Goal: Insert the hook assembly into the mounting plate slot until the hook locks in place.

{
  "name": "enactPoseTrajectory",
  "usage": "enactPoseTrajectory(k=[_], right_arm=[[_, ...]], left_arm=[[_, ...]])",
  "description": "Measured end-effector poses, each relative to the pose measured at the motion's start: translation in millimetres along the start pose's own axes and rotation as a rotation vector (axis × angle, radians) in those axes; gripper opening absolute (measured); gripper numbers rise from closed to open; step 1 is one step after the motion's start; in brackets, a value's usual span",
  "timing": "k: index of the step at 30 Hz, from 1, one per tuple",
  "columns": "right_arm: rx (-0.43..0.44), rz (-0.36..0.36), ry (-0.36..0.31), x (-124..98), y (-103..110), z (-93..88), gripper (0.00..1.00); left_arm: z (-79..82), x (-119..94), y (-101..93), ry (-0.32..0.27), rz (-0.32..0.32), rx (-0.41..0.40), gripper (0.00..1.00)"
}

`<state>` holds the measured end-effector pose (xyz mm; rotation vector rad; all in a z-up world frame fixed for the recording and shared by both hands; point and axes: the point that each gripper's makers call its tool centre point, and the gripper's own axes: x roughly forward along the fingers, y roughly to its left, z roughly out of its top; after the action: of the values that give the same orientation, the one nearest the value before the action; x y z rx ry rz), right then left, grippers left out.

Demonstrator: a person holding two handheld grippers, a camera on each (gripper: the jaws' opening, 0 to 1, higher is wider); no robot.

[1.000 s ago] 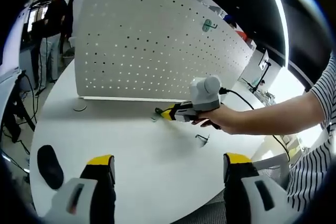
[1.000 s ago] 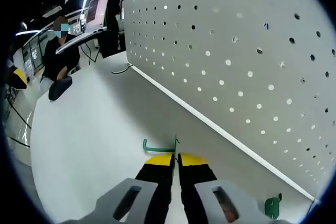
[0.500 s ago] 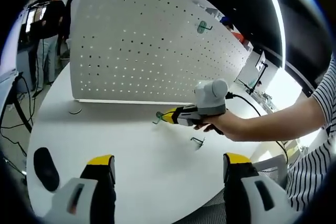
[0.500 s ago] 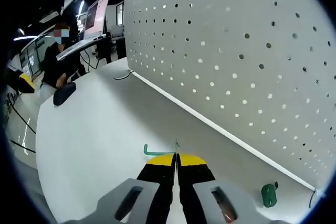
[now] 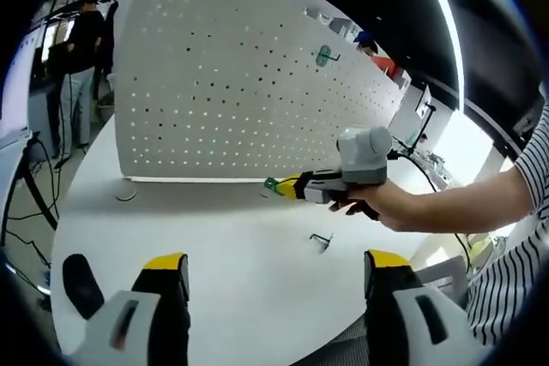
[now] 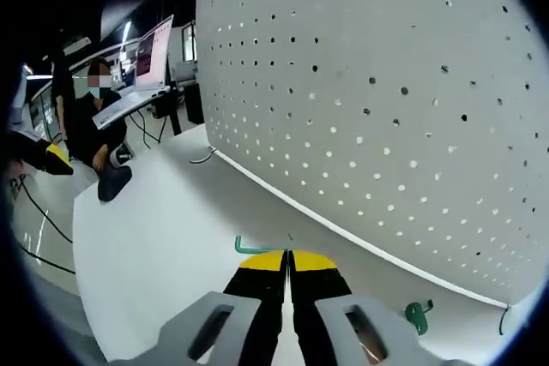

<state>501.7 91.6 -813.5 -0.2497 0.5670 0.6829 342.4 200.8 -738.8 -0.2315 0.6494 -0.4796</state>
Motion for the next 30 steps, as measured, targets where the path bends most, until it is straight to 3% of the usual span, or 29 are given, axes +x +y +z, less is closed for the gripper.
enactPoseTrajectory(k=[9, 16, 23, 30], right_arm=[[0.059, -0.015, -0.101, -43.8, -4.8, 25.2, 0.00], [0.143, -0.014, -0.199, -84.0, -0.9, 39.4, 0.00], [0.195, -0.017, -0.255, -115.9, 5.1, 35.5, 0.00], [0.264, -0.004, -0.283, -142.9, 14.8, 25.2, 0.00]], left_arm=[[13.5, -1.4, -7.8, -0.031, -0.007, -0.035, 0.86], [30.6, 8.9, -27.7, -0.061, -0.066, -0.130, 0.86], [41.3, 27.3, -51.9, -0.058, -0.115, -0.146, 0.85], [34.4, 46.7, -73.7, 0.000, -0.159, -0.193, 0.81]])
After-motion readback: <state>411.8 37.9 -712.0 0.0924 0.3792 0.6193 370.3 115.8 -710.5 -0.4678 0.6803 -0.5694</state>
